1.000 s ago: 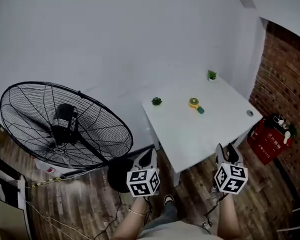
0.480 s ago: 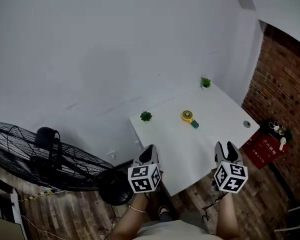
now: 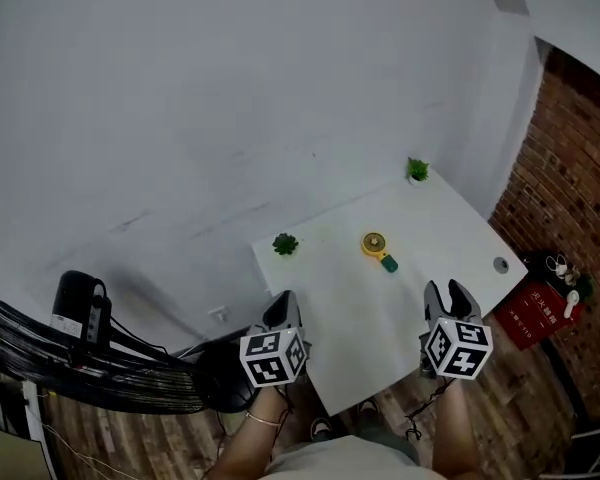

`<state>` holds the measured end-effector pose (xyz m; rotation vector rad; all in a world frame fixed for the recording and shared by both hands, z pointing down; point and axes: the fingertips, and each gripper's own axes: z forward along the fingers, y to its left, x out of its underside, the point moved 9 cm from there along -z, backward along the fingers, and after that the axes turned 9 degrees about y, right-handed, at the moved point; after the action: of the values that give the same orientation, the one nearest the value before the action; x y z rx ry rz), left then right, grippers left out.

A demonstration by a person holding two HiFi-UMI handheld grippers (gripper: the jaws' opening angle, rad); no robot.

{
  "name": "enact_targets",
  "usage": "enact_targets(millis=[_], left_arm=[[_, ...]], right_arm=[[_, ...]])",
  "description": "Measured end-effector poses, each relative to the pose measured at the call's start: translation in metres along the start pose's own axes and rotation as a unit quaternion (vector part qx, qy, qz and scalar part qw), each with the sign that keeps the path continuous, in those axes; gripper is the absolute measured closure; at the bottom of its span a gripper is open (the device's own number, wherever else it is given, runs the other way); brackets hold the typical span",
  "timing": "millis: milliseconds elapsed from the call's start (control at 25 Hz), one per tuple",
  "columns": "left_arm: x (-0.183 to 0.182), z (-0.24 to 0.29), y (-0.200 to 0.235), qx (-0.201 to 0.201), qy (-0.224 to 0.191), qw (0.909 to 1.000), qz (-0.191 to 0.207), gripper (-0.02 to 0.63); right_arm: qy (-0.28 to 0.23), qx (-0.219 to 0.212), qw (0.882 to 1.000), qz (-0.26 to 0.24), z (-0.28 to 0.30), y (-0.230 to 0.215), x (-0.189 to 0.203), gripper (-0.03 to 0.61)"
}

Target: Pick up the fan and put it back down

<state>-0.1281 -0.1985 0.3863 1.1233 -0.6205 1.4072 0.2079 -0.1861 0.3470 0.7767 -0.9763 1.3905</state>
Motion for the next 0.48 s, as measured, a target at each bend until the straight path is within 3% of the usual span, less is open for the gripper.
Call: enact_targets(millis=[480], left_arm=[[0.013,0.033,0.011,-0.07,0.009,0.9961,-0.053,0.603]], right_arm=[[0.077,-0.065,0.994,-0.031,0.075,-0.019,-0.005,0.387]])
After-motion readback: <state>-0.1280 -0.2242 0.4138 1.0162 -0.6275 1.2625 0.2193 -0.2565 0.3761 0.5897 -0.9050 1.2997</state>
